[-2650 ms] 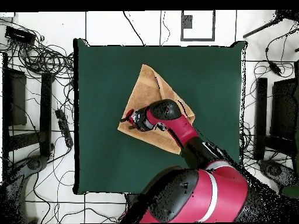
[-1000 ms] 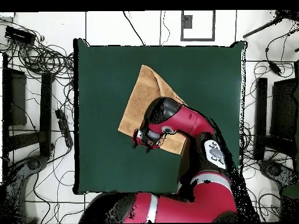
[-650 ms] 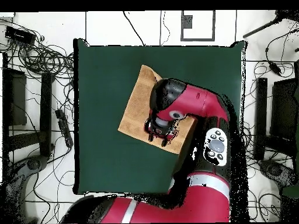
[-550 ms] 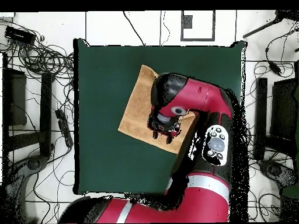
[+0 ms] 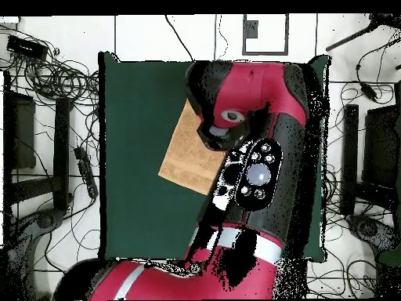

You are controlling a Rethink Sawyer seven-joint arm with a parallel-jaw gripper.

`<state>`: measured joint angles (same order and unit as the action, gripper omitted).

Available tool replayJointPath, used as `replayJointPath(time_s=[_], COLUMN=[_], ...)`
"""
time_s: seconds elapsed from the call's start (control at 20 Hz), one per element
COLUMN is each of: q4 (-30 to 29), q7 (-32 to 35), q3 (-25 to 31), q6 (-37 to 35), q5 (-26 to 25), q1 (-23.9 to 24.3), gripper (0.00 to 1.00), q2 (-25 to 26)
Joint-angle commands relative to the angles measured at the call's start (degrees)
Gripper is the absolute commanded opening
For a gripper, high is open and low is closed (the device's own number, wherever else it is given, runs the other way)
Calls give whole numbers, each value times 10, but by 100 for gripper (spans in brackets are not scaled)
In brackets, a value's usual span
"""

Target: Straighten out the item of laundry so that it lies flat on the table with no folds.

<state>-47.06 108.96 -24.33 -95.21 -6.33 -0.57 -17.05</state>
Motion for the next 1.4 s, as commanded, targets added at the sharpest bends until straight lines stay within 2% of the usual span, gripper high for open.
replayJointPath(time_s=[0.05,0.45,0.7,1.0,1.2,1.4], q4=[139,180,208,214,245,293], q7=[161,196,199,184,185,188], q3=[16,12,13,11,-3,14], q6=[-58,-24,-4,29,34,42], q5=[-14,4,7,0,-11,6], q1=[-37,-50,-50,-47,-44,-34], gripper=[100,100,100,100,100,100], q2=[127,165,190,196,211,245])
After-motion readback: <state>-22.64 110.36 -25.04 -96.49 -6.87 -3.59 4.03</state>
